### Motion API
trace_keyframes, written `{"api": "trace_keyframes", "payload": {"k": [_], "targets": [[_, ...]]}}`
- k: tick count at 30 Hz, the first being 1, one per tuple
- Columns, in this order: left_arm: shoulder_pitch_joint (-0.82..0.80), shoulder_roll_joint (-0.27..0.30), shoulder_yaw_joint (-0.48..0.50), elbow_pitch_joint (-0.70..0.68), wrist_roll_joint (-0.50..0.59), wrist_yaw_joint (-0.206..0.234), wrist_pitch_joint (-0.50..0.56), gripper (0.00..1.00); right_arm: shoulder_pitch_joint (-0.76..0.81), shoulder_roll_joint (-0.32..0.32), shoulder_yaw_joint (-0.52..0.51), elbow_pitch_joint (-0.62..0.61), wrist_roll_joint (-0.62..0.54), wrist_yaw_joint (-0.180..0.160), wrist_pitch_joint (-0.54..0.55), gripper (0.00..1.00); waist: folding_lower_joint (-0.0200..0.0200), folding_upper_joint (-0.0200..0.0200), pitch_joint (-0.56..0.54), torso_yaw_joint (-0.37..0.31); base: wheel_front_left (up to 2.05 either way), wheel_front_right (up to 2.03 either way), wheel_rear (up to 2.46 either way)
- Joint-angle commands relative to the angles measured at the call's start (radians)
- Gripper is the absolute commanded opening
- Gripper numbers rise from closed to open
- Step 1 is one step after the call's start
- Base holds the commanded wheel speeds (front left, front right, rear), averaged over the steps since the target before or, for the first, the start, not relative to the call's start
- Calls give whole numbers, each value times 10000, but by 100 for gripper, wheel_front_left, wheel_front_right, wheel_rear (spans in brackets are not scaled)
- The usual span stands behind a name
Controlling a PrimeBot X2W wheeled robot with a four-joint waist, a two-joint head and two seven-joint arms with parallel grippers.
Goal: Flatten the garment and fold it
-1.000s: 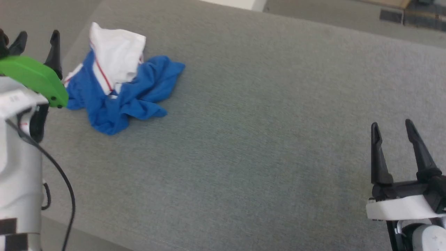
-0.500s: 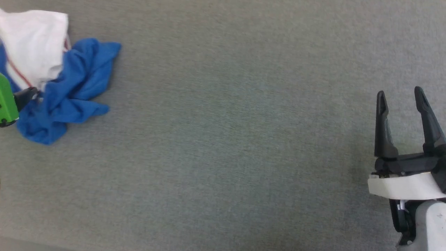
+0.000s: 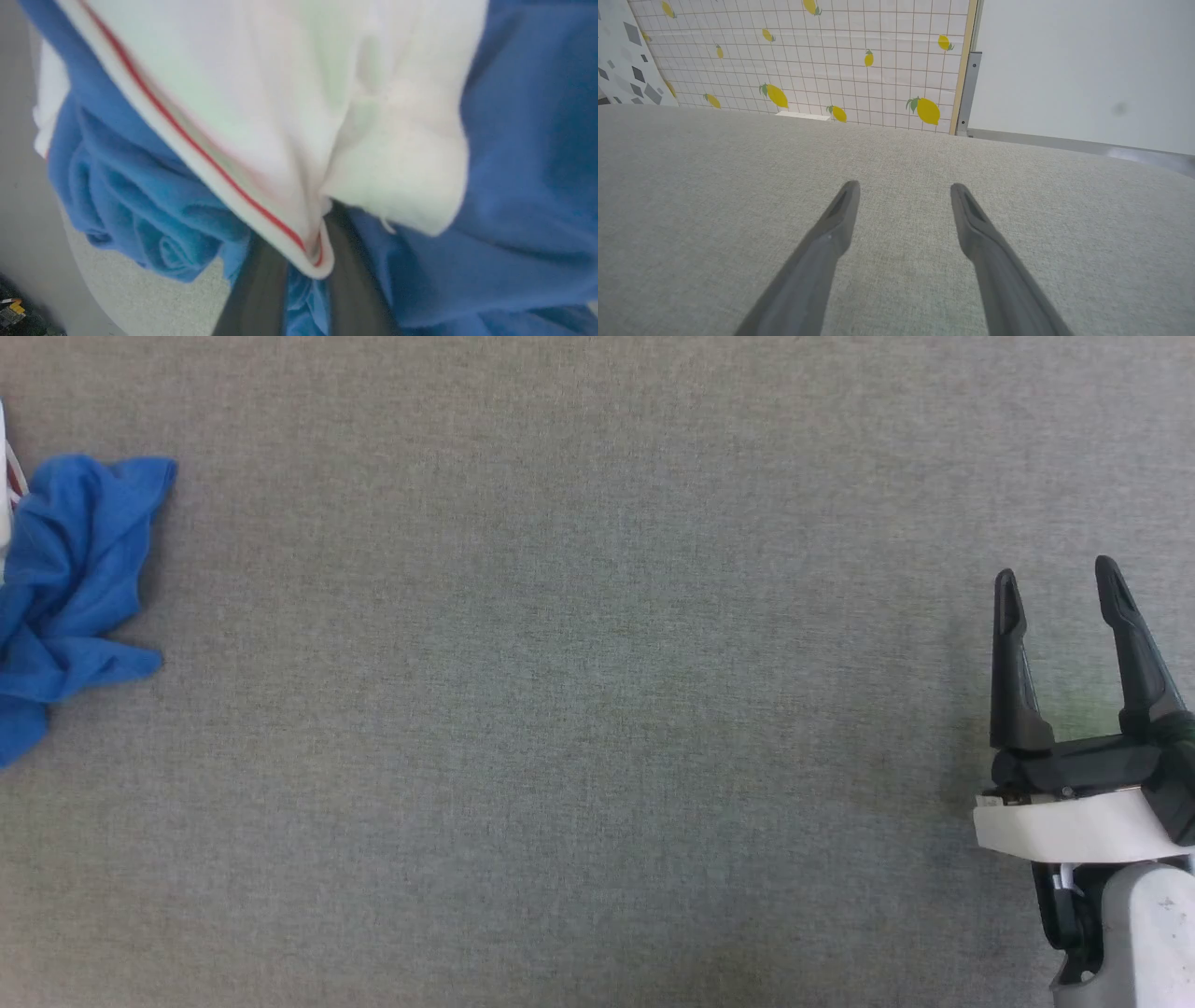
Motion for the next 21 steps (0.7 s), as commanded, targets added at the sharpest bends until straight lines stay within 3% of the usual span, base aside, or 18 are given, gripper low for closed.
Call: {"api": "trace_keyframes", "payload": {"k": [1, 9, 15, 21], "targets": [[278, -344, -301, 236, -124, 3, -81, 0, -22, -1, 36, 49, 38, -17, -59, 100, 0, -1, -396, 84, 0, 0, 0], [-233, 60, -864, -729, -604, 1, -1033, 0, 460, -1, -70, 326, 135, -17, -59, 100, 0, -1, -1846, 491, 0, 0, 0], [-730, 469, -2066, -2649, -1073, 1, -1246, 0, 893, -1, -37, 524, 376, -17, -59, 100, 0, -1, -2944, 642, 0, 0, 0], [-1174, 511, -3241, -4587, -1158, 1, -1298, 0, 1253, -1, 43, 655, 591, -17, -59, 100, 0, -1, -3713, 450, 0, 0, 0]]}}
